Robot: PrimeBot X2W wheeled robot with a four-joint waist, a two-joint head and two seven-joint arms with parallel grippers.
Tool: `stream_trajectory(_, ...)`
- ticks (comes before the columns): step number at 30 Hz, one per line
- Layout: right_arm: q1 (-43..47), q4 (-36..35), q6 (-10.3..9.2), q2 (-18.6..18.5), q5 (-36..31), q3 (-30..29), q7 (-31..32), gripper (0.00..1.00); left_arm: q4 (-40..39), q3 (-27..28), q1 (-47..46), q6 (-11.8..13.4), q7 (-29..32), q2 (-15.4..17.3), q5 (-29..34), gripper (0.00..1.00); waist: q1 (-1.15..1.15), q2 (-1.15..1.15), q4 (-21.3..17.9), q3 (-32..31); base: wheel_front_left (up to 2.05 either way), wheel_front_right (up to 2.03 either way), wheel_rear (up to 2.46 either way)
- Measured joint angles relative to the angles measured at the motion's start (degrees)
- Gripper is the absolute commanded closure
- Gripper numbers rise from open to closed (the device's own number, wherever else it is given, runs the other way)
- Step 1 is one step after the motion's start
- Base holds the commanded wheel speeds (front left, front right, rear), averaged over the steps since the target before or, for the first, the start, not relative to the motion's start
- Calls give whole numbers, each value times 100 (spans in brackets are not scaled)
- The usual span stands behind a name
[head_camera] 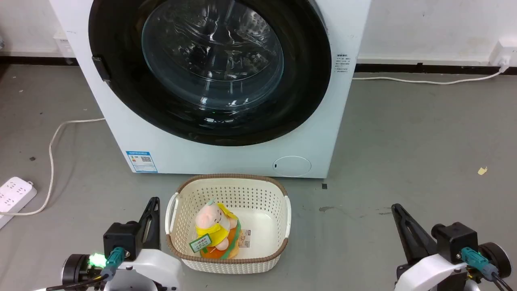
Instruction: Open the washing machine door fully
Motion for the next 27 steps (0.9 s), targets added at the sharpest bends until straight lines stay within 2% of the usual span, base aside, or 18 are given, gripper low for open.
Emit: stream_trajectory(27,0,0,0,0,0,0,0,100,0,0,0,0,0,0,0,100,0,0,0,0,0,0,0)
